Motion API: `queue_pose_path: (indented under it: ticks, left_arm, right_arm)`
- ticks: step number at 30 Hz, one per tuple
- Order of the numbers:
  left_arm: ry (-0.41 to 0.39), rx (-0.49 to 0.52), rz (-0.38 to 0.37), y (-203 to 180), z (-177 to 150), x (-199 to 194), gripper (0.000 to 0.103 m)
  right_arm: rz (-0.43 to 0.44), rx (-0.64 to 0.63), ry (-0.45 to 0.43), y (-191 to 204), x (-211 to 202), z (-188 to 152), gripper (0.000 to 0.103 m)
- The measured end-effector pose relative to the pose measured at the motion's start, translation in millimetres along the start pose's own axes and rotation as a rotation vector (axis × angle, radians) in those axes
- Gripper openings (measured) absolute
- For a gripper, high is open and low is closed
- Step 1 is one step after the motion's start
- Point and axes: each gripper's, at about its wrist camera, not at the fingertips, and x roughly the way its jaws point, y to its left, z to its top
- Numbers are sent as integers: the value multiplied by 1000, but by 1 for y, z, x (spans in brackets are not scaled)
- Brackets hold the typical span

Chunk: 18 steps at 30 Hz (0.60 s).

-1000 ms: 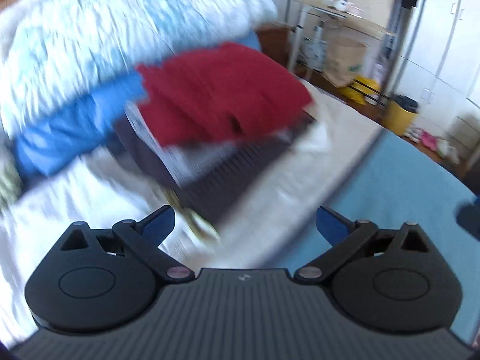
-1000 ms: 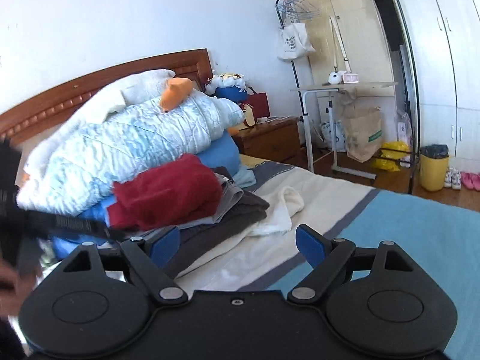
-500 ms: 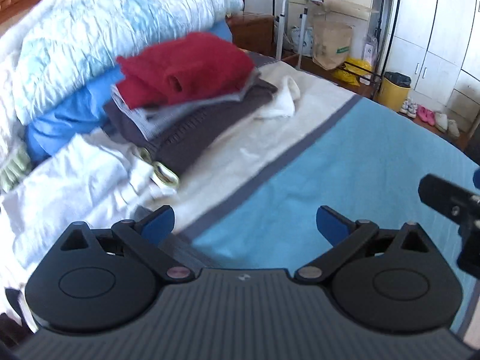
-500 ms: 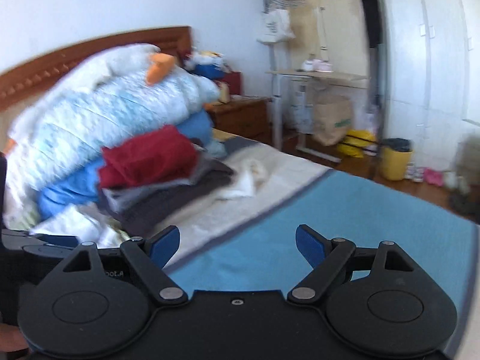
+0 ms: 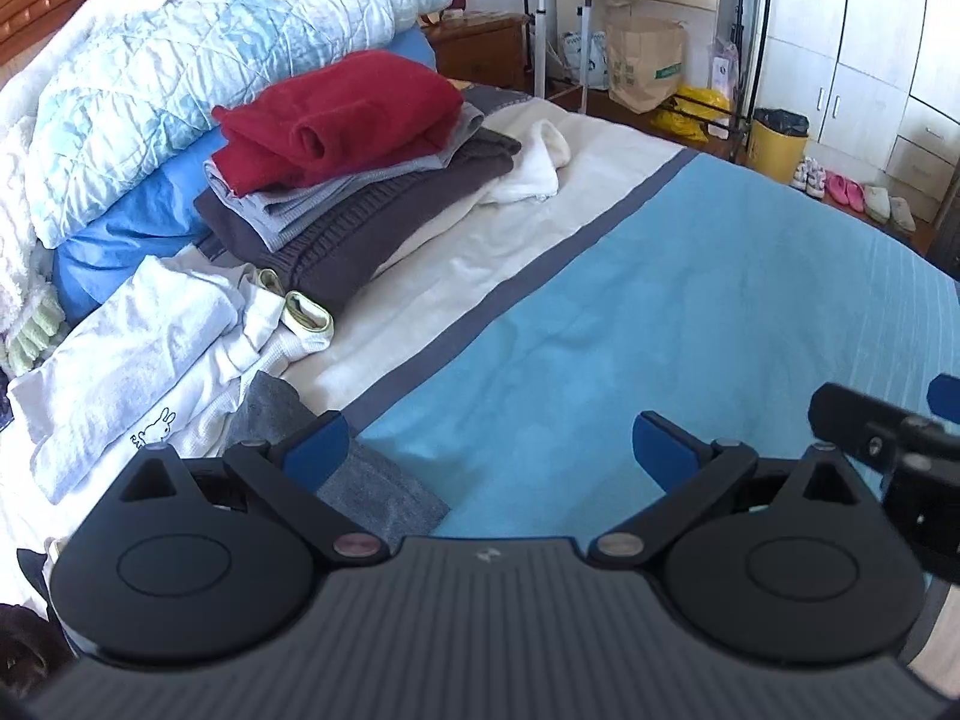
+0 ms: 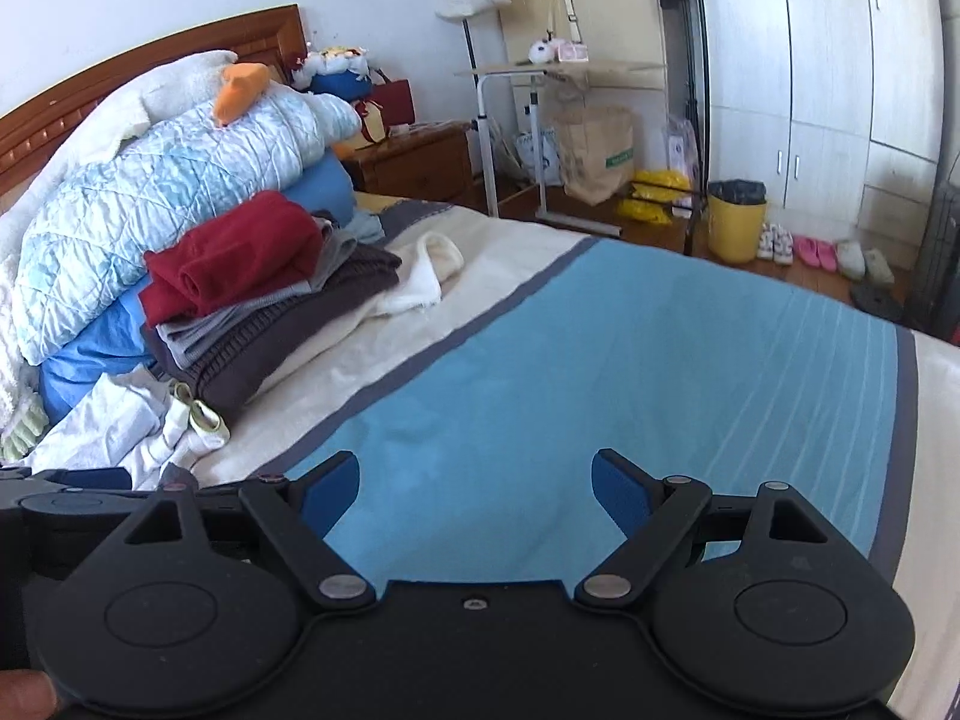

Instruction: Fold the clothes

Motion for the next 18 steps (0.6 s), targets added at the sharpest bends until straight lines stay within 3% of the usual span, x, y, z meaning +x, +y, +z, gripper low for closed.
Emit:
queue_pose_path:
  ticks: [12, 18]
  left_arm:
    - [-10, 7, 16, -1, -5, -1, 103]
    - [-36, 4, 17, 1, -6, -3, 103]
  right_arm:
    - [-36, 18, 19, -6, 1, -11, 88]
    - [-15, 22, 24, -5, -2, -15, 88]
